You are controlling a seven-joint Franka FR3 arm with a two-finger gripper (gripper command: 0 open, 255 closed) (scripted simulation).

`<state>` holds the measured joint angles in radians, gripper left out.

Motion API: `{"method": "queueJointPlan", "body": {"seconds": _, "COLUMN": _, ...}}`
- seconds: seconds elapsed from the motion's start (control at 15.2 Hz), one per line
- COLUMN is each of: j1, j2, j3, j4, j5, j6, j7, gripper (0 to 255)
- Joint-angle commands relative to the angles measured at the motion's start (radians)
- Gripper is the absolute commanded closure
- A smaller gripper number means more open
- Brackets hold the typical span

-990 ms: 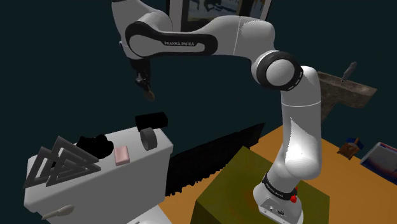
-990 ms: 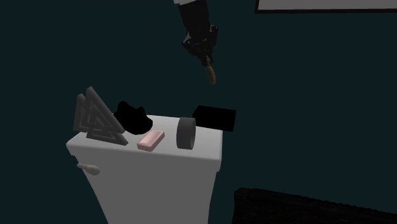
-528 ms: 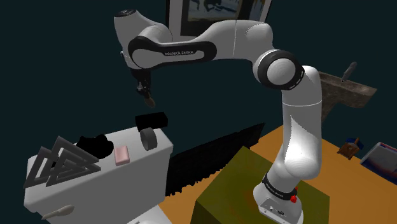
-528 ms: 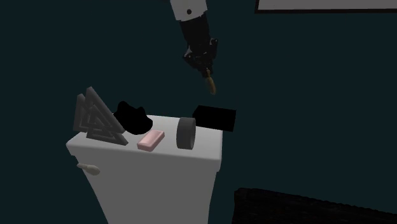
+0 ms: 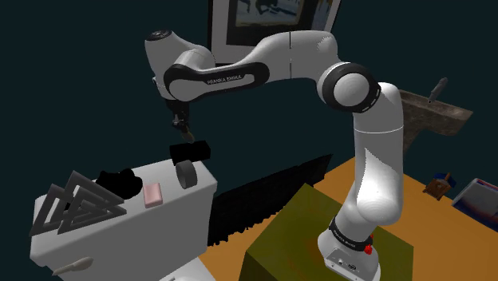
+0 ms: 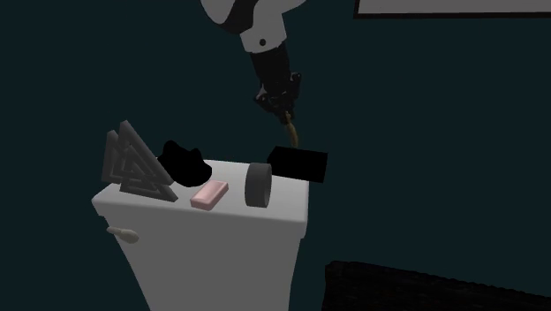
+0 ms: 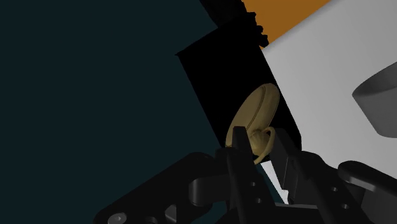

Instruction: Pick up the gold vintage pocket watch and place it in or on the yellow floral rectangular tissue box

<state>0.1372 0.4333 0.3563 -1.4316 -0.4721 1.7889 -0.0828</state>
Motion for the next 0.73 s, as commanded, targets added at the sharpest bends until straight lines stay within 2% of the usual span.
{"method": "queueJointPlan", "body": {"seconds": 0.0, "j1": -0.003, "j2": 0.002, "j3": -0.001, "j4": -0.015, "j5": -0.002, "j6": 0.017, "j7": 0.004, "gripper": 255}}
{"method": "queueJointPlan", "body": {"seconds": 0.46, "j1": -0.003, "j2": 0.002, "j3": -0.001, "j4": -0.015, "j5": -0.002, "j6": 0.017, "j7": 0.004, "gripper": 255}}
{"method": "queueJointPlan", "body": {"seconds": 0.53, "j1": -0.003, "j2": 0.002, "j3": -0.001, "j4": -0.015, "j5": -0.002, "j6": 0.017, "j7": 0.004, "gripper": 0}}
{"method": "queueJointPlan", "body": {"seconds": 0.66, "j1": -0.003, "j2": 0.002, "j3": -0.001, "j4": -0.015, "j5": -0.002, "j6": 0.017, "j7": 0.004, "gripper": 0}}
